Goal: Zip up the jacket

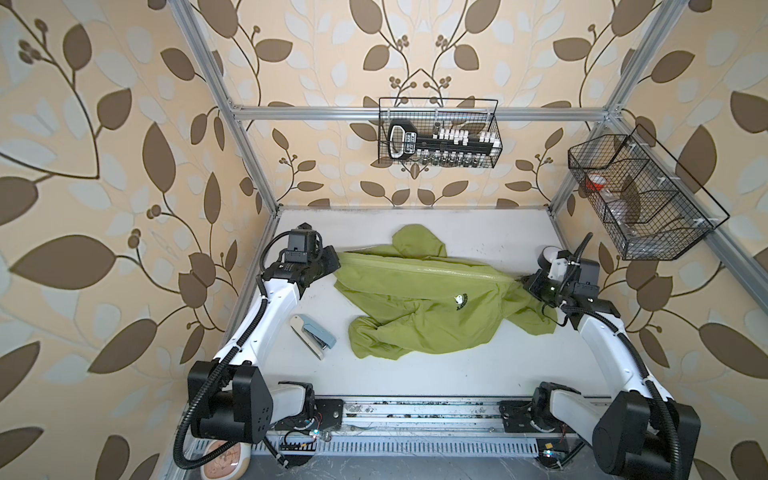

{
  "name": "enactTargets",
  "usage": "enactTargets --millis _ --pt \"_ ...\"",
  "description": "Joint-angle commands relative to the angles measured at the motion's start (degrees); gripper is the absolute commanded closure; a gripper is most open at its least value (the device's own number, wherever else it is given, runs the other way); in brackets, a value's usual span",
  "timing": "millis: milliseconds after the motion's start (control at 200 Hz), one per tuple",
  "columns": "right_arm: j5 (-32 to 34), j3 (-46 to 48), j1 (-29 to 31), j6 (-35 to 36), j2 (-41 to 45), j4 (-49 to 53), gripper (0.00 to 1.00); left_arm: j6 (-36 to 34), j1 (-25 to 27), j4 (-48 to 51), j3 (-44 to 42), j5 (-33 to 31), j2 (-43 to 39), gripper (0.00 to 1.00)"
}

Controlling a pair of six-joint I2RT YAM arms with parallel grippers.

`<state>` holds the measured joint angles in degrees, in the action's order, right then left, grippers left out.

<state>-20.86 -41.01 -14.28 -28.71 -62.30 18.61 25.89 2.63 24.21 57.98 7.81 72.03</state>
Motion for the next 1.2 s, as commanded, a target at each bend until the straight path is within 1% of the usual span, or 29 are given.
enactTargets --millis 0,60,215,275,355,410,455,570,675,805,855,895,955,1030,1040,1195 --pt "5.06 0.84 -0.86 -0.95 1.00 -0.91 1.00 0.30 -1.27 -1.79 0.38 -3.49 -1.30 1.00" --pt "4.55 0.83 0.20 -1.86 1.07 -1.81 1.00 0.68 -1.32 -2.33 0.31 -2.68 -0.95 1.00" --pt "2.88 -0.79 3.88 -5.35 -0.29 -6.22 1.00 2.22 -1.29 -5.27 0.85 1.95 1.33 1.00" --pt "3.02 -2.90 4.95 -6.56 -2.19 -7.28 1.00 2.58 -1.29 -5.46 2.58 2.87 3.24 1.00" --pt "3.28 -8.56 5.93 -7.77 -6.17 -7.54 1.00 2.40 -1.29 -4.99 7.05 3.68 6.91 1.00" --pt "3.01 -13.78 6.34 -8.60 -9.10 -7.75 1.00 1.85 -1.39 -4.08 11.96 4.24 9.87 1.00" --pt "2.85 -18.88 6.63 -9.20 -11.77 -7.41 1.00 1.37 -1.42 -2.65 17.03 4.49 14.24 1.00" --pt "0.97 -34.38 6.72 -11.38 -18.48 -6.23 1.00 1.67 -2.16 0.95 32.49 5.17 21.63 1.00" --pt "0.01 -47.42 6.31 -13.05 -22.60 -5.29 1.00 3.19 -2.97 2.69 46.66 5.42 25.74 1.00" --pt "-2.88 -58.09 5.33 -14.43 -25.08 -6.59 1.00 4.44 -3.62 3.53 61.67 5.28 28.87 1.00" --pt "-3.57 -59.35 5.07 -14.08 -25.09 -6.31 1.00 5.34 -4.14 4.09 64.26 5.87 29.43 1.00" --pt "-4.01 -58.58 4.90 -13.40 -24.61 -6.24 1.00 6.11 -4.51 3.82 63.97 6.47 29.06 1.00" --pt "-4.01 -54.70 4.79 -11.71 -23.11 -6.38 1.00 6.28 -4.71 2.46 60.16 6.45 27.20 1.00" --pt "-4.13 -46.93 4.21 -10.97 -20.02 -8.10 1.00 6.42 -4.86 -1.56 48.57 5.66 23.03 1.00" --pt "-4.22 -44.54 4.07 -11.04 -19.76 -8.60 1.00 6.47 -4.93 -2.09 46.97 5.51 22.47 1.00" --pt "-3.46 -23.47 2.73 -10.25 -13.14 -12.52 1.00 10.23 -6.75 -10.10 23.36 5.74 14.02 1.00"
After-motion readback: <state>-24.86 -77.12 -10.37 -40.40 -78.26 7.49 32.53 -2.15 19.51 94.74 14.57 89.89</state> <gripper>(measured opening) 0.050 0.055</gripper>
